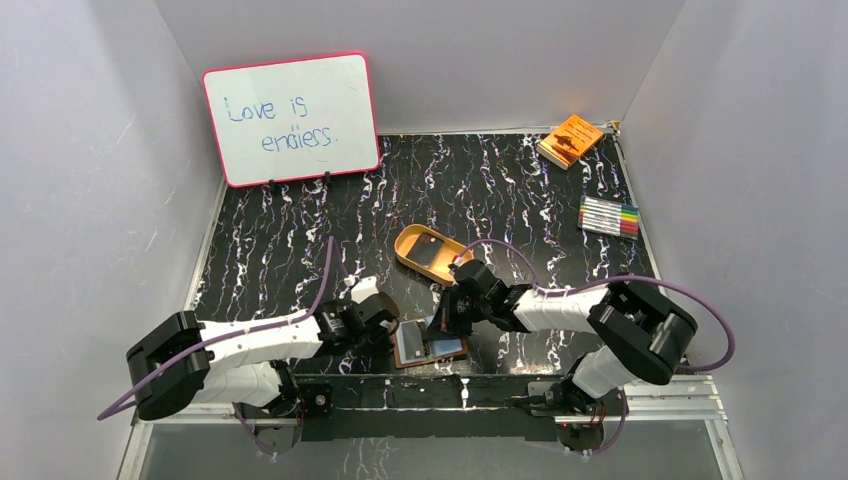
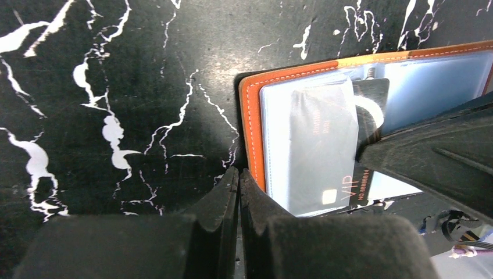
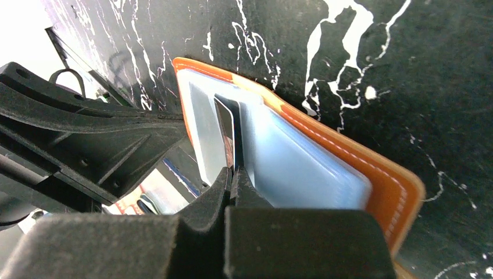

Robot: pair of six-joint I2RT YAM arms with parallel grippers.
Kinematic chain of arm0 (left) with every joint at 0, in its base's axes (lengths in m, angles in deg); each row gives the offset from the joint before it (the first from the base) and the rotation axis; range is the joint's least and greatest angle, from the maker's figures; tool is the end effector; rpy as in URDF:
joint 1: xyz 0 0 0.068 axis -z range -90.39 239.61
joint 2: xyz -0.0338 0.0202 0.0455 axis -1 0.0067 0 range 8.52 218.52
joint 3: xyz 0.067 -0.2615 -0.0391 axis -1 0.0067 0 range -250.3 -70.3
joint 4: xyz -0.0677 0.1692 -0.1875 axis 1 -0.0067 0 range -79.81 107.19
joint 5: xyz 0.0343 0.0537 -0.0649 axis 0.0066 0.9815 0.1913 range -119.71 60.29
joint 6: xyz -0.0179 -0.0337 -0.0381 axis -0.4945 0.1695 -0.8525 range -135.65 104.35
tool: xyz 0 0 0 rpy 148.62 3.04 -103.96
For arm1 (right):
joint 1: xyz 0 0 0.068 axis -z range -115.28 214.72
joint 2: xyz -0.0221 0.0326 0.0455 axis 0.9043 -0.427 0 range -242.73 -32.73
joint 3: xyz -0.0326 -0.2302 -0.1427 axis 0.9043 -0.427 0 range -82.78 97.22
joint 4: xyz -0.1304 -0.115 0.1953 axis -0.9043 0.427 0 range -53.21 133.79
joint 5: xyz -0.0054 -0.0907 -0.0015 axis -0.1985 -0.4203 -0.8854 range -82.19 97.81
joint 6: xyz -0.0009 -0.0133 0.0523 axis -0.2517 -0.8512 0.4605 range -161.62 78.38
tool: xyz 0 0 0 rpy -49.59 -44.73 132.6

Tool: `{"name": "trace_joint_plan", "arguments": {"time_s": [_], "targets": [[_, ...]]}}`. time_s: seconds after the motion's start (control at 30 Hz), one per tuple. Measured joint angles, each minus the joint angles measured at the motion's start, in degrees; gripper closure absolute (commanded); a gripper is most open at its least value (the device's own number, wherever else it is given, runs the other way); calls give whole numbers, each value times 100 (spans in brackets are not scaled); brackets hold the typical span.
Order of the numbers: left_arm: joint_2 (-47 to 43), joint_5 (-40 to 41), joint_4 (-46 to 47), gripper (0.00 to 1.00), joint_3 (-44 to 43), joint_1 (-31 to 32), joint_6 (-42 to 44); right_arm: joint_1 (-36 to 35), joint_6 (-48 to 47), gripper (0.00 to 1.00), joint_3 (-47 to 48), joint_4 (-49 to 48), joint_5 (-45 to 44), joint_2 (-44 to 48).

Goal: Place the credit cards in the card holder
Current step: Insert the credit card into the card holder.

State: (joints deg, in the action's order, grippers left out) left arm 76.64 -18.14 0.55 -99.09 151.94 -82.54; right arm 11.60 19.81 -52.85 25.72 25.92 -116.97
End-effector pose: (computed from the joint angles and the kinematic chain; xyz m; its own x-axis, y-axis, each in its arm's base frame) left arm 0.1040 -0.1827 0.1594 -0.9011 -0.2218 -0.3726 -0.0339 0.8926 -0.4495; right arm 0.1494 0.2177 0.1383 -0.9837 0.0798 -0.1613 -0.0674 0.6674 0.7416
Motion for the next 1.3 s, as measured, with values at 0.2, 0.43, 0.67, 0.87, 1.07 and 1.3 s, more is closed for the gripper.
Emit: {"name": "trace_joint_plan", "arguments": {"time_s": [0.2, 0.43, 0.67, 0.87, 1.07, 1.3], "targets": [[138, -24, 85, 98, -74, 0, 24, -61, -28, 100, 83, -26, 52, -109], [136, -22, 92, 98, -74, 0, 15, -74, -111, 74, 138, 127, 0, 7], [136, -22, 118, 98, -68, 0, 0, -92, -186, 64, 138, 304, -37, 20], [197, -24, 203, 98, -81, 0, 7, -96, -245, 62, 151, 332, -33, 20], [334, -26, 238, 98, -175, 0, 61, -105, -439, 62, 304, 498, -33, -26], [398, 2, 153, 98, -256, 2, 81, -142, -640, 54, 549, 960, -164, -15]]}}
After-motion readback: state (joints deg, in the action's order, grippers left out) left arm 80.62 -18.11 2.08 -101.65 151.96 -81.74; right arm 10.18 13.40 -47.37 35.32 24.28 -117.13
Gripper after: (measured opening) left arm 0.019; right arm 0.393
